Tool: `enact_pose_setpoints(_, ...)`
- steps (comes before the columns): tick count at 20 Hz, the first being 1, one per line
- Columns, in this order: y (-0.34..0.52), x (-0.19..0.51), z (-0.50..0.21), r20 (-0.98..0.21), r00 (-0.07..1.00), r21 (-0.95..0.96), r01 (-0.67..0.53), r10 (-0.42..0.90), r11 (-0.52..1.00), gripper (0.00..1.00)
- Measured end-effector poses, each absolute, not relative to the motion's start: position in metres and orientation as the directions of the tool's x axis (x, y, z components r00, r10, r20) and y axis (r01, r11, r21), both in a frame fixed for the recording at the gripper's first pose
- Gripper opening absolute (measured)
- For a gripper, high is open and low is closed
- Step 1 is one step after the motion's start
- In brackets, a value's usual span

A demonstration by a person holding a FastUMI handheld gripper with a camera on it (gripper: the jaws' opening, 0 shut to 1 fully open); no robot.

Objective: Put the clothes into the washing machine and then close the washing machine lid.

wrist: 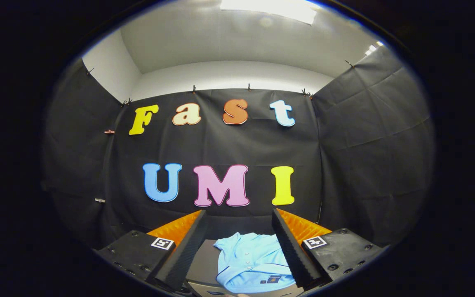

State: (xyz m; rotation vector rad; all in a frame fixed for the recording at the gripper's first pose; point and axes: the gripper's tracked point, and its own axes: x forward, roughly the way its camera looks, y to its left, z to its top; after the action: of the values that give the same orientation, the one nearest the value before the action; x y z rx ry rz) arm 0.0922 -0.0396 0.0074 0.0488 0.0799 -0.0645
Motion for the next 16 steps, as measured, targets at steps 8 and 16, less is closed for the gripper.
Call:
enact_pose_setpoints(8,-0.051,0.162,-0.055,-0.271,0.960,0.024,0.076,-0.067,0.997,0.98)
enact_pose_setpoints(16,-0.056,0.208,-0.122,-0.441,0.894,-0.013,0.077,-0.075,0.997,0.98)
